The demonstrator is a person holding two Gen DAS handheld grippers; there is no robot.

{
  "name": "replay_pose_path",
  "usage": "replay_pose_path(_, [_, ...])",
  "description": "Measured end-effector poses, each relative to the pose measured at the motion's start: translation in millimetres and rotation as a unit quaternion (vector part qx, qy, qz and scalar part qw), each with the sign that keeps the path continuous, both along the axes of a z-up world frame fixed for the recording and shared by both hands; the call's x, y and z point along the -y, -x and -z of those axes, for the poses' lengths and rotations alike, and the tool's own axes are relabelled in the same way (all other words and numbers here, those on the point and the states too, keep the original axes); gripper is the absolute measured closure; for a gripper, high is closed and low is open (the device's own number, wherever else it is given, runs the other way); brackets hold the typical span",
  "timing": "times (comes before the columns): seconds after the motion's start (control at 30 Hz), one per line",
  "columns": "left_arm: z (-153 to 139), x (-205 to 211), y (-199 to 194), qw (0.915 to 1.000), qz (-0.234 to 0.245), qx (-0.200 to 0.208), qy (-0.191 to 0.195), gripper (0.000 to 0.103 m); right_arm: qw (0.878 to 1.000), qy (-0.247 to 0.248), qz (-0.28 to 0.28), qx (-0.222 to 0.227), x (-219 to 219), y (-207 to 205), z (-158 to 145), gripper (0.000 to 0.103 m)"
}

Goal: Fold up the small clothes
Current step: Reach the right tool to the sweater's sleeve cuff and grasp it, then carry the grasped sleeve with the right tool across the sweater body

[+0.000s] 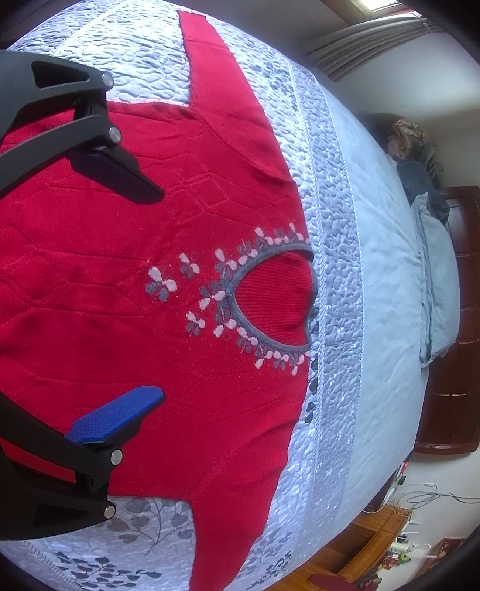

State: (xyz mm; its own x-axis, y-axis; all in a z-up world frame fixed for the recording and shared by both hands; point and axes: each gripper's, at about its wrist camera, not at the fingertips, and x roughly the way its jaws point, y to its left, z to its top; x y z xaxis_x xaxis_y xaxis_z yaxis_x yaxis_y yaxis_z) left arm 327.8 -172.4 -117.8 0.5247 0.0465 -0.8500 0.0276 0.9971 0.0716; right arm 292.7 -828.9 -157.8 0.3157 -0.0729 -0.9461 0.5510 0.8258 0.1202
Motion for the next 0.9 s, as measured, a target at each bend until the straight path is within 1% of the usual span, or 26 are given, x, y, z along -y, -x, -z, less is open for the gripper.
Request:
replay_pose_path(0.03, [-1, -3, 1, 1.0000, 0.000, 0.000, -0.002, 0.004, 1.000, -0.001, -0.004, 0.001, -1, 0, -2, 0.099])
replay_pose_path(0.1, [-3, -8, 2, 1.0000, 0.000, 0.001, -0.004, 0.004, 1.000, -0.003, 0.003, 0.012, -2, 4, -8, 0.099])
replay_pose_path(0.2, [-5, -22, 2, 0.9999, -0.009, 0.002, -0.005, 0.004, 0.999, 0.003, 0.009, 0.036, -7, 11, -28, 0.099])
replay_pose_path(0.3, [-5, -40, 1, 0.9997, -0.024, -0.001, -0.005, 0.004, 0.999, 0.008, -0.005, 0.052, -24, 6, -43, 0.099])
replay_pose_path(0.43, [-5, -67, 1, 0.9992, -0.040, -0.004, -0.007, 0.004, 0.997, 0.017, -0.045, 0.067, -66, -7, -69, 0.099])
replay_pose_path(0.6, [-4, -92, -7, 0.9982, -0.057, -0.004, -0.016, 0.004, 0.993, 0.016, -0.089, 0.073, -128, -32, -84, 0.099])
replay_pose_path(0.77, [-2, -115, -20, 0.9980, -0.057, -0.007, -0.023, 0.004, 0.987, -0.004, -0.141, 0.081, -199, -57, -94, 0.099])
replay_pose_path(0.9, [-2, -127, -21, 0.9983, -0.052, -0.005, -0.026, 0.004, 0.977, -0.034, -0.188, 0.093, -262, -78, -102, 0.099])
